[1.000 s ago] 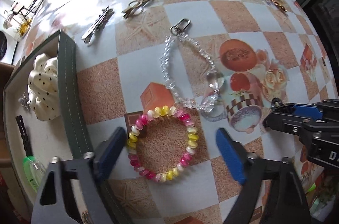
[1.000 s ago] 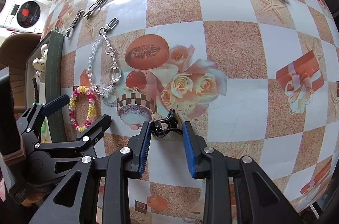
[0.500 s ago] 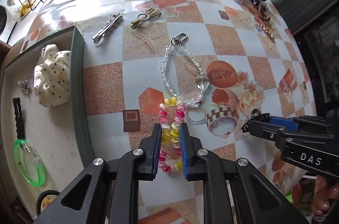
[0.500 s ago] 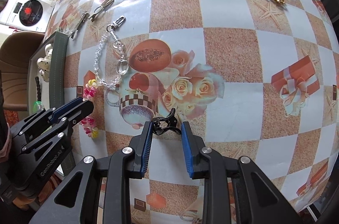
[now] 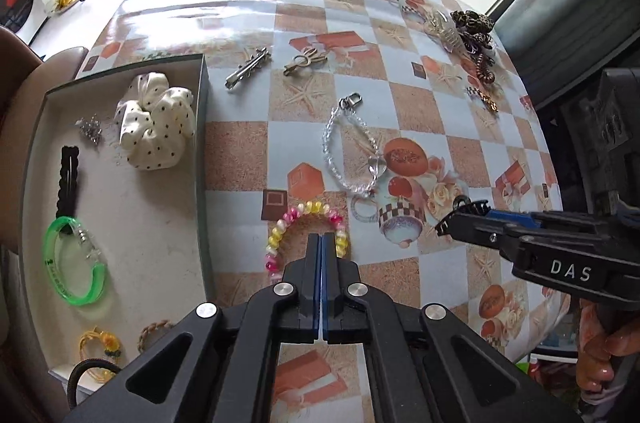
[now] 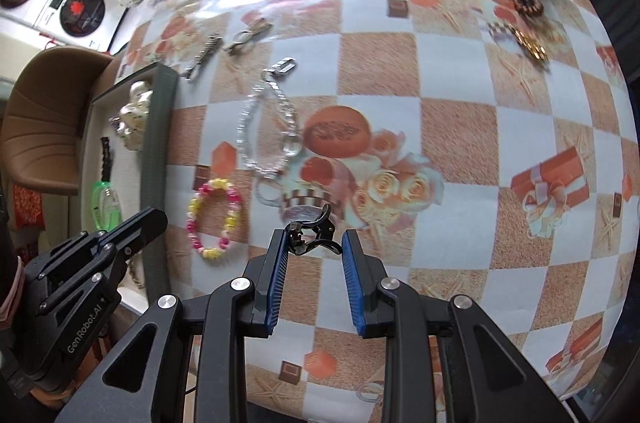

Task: Organize jewelry

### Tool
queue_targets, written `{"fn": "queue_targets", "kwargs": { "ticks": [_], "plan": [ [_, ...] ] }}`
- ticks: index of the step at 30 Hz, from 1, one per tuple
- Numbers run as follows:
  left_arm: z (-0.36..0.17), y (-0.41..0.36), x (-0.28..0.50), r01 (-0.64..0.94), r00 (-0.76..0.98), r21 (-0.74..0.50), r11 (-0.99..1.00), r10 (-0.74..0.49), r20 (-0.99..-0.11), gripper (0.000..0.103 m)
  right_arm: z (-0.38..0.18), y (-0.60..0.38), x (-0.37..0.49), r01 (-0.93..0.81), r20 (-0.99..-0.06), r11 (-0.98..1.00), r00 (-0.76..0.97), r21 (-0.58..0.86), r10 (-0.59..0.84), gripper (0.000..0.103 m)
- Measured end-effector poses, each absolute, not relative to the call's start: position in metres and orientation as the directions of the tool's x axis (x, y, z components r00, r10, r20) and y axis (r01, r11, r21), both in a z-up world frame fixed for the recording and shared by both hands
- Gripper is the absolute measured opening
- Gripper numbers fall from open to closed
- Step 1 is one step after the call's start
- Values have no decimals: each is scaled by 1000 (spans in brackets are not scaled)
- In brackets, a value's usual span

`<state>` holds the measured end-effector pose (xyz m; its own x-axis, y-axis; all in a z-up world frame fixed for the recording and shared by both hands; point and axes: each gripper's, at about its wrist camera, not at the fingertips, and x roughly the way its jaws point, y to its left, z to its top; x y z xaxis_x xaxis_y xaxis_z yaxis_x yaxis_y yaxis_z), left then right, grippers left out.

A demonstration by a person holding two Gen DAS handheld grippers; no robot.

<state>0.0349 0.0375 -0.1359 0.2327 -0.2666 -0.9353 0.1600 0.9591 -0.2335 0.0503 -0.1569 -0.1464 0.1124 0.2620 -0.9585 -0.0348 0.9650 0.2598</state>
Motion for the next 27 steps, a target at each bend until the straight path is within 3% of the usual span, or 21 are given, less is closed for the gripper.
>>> {"fn": "queue_targets", "kwargs": {
  "ticks": [9,11,12,17,18,19,22,27],
  "plan": [
    [-154,2,25,271,226,-88,958,-152,-962,5,-145,-154,46,-31,-961,966,99,256,258,30],
    [-159,-9,25,306,216,-71,949,-142,-966,76,-147,-161,44,-17,-962,967,98,255,255,30],
    [-160,-14,23,314,226,-44,948,-120,-967,102,-147,-165,44,-7,-962,967,99,254,253,30],
    [-167,-33,26,345,279,46,937,-55,-959,102,-149,-189,39,40,-963,967,104,252,247,30],
    [-170,-34,29,341,272,41,939,-56,-961,98,-149,-193,39,48,-964,967,104,252,246,30],
    [-174,-35,32,334,266,43,942,-51,-963,86,-150,-196,38,54,-964,966,103,252,246,30],
    [-187,-37,40,331,210,16,943,-57,-976,65,-152,-205,36,70,-963,964,101,256,248,30],
    [-204,-34,46,307,155,-14,952,-64,-986,64,-154,-212,34,82,-962,961,97,263,255,30]
  ]
}}
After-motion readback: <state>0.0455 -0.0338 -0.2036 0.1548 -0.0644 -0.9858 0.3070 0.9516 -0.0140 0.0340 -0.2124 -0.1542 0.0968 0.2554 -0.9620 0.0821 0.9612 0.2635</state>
